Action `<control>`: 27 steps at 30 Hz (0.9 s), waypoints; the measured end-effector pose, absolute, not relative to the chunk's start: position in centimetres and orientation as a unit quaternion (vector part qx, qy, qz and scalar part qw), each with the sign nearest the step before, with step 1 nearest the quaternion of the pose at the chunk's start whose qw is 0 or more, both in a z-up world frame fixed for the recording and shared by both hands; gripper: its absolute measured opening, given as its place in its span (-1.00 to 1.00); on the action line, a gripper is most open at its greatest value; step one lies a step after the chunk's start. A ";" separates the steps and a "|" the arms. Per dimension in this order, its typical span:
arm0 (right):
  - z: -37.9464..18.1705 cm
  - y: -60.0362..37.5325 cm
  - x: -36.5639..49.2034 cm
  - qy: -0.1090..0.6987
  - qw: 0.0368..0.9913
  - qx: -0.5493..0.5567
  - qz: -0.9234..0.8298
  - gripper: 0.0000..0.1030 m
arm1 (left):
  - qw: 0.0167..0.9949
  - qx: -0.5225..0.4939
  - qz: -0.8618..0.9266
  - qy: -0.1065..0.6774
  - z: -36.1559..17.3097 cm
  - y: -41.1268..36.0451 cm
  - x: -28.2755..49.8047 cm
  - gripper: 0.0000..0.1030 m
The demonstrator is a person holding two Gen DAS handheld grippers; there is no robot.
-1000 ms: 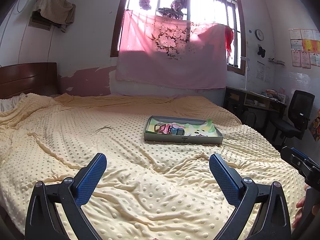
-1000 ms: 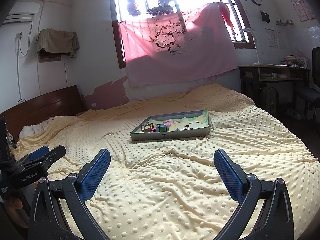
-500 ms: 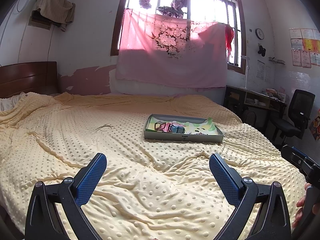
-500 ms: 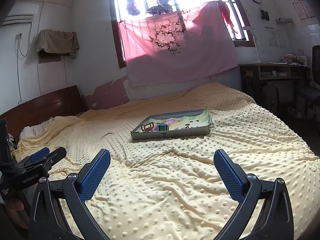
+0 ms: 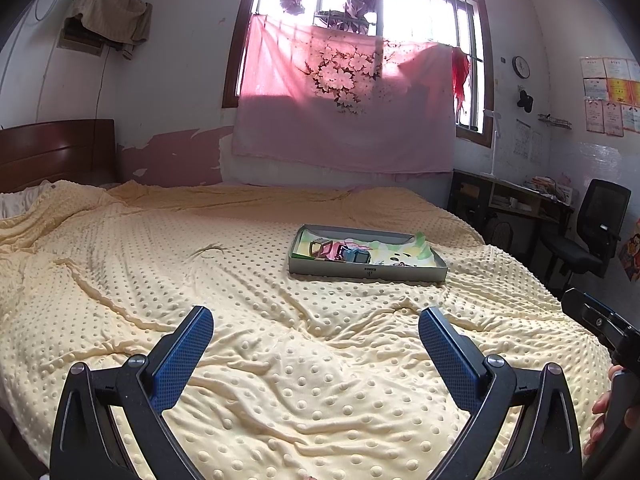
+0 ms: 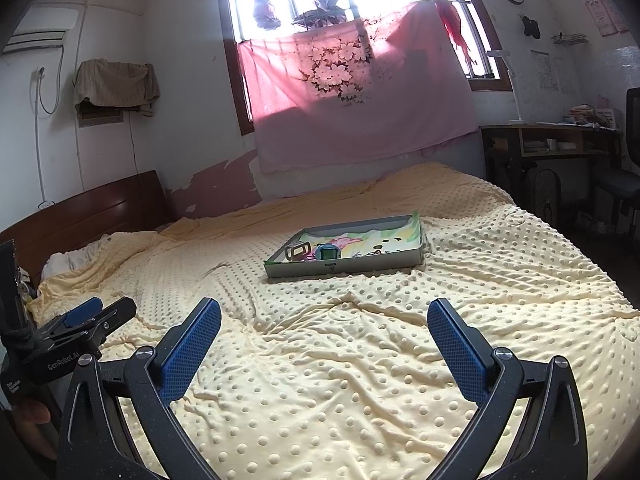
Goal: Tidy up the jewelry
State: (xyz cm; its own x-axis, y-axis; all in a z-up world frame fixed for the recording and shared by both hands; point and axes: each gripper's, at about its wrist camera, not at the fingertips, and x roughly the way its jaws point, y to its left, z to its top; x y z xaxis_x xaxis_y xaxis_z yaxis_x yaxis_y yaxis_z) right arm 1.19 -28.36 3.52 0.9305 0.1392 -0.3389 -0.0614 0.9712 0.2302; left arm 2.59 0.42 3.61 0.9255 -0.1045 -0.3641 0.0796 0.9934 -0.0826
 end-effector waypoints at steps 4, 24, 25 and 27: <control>3.5 -28.4 1.2 0.179 0.976 0.109 0.052 0.97 | 0.980 -0.034 -0.047 0.188 3.5 0.5 2.5 1.00; 3.2 -28.0 1.2 0.182 0.976 0.110 0.055 0.97 | 0.980 -0.037 -0.033 0.191 3.3 0.3 2.4 1.00; 3.2 -28.1 1.2 0.181 0.976 0.110 0.054 0.97 | 0.980 -0.035 -0.033 0.192 3.3 0.3 2.5 1.00; 3.2 -28.0 1.2 0.181 0.976 0.111 0.054 0.97 | 0.981 -0.031 -0.028 0.192 3.4 0.3 2.5 1.00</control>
State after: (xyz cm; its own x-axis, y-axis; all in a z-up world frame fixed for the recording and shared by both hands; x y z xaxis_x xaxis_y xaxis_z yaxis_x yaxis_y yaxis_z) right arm 1.17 -27.96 3.21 0.9284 0.1458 -0.3418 -0.0654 0.9695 0.2361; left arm 2.51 0.28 3.36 0.9248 -0.0665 -0.3747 0.0428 0.9965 -0.0712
